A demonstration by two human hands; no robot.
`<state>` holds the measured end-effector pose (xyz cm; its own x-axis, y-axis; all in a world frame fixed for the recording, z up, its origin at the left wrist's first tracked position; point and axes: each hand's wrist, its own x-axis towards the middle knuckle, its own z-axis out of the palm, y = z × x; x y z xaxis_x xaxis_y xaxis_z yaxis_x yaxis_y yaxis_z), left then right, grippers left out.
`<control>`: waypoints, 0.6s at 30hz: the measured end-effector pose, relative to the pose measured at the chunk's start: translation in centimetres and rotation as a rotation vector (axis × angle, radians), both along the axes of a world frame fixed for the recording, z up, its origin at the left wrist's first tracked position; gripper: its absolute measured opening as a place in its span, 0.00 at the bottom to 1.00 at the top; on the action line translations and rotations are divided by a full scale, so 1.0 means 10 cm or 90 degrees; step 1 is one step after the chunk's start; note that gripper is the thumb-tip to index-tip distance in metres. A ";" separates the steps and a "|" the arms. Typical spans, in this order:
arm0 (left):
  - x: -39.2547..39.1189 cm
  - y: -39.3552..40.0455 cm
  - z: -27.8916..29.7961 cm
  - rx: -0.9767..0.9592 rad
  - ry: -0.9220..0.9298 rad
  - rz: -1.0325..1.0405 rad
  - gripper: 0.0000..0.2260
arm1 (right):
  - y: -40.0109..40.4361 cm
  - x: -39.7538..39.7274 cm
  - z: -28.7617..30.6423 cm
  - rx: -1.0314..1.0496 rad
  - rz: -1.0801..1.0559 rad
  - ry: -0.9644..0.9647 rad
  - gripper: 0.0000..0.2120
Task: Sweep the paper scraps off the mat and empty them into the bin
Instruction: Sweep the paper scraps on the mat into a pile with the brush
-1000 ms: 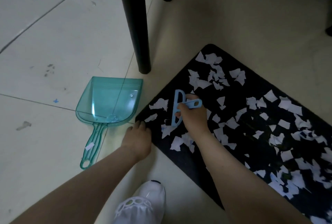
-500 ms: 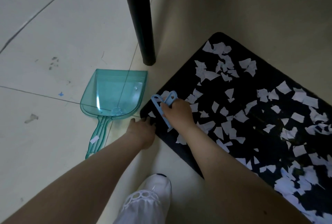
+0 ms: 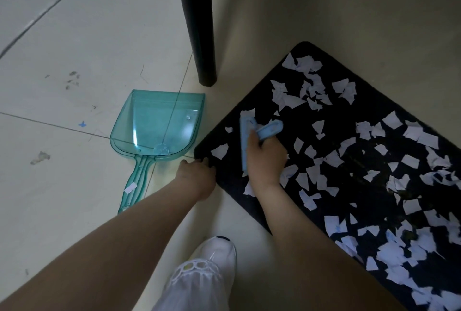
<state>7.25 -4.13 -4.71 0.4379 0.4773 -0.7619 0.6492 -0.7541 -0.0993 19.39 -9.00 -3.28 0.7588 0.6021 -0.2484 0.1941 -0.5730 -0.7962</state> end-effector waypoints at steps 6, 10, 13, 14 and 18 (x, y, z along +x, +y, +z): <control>0.04 -0.04 0.08 0.001 0.006 -0.008 0.16 | 0.12 -0.20 -0.19 -0.102 0.248 0.056 0.17; 0.03 0.01 0.09 0.014 -0.004 -0.029 0.17 | 0.02 0.00 -0.20 -0.121 0.019 -0.032 0.18; 0.04 0.03 0.06 0.016 -0.010 -0.032 0.17 | -0.08 0.10 -0.10 -0.066 -0.171 -0.050 0.16; 0.05 0.05 0.05 0.020 -0.015 -0.031 0.17 | -0.08 0.11 -0.07 -0.029 -0.190 -0.035 0.15; 0.11 0.09 0.07 0.056 -0.040 -0.036 0.16 | 0.08 -0.04 -0.02 -0.003 -0.013 0.068 0.13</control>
<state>8.38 -3.23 -4.05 0.5117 0.5144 -0.6881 0.6135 -0.7795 -0.1265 18.94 -8.22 -3.51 0.7397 0.5855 -0.3318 0.0965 -0.5802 -0.8087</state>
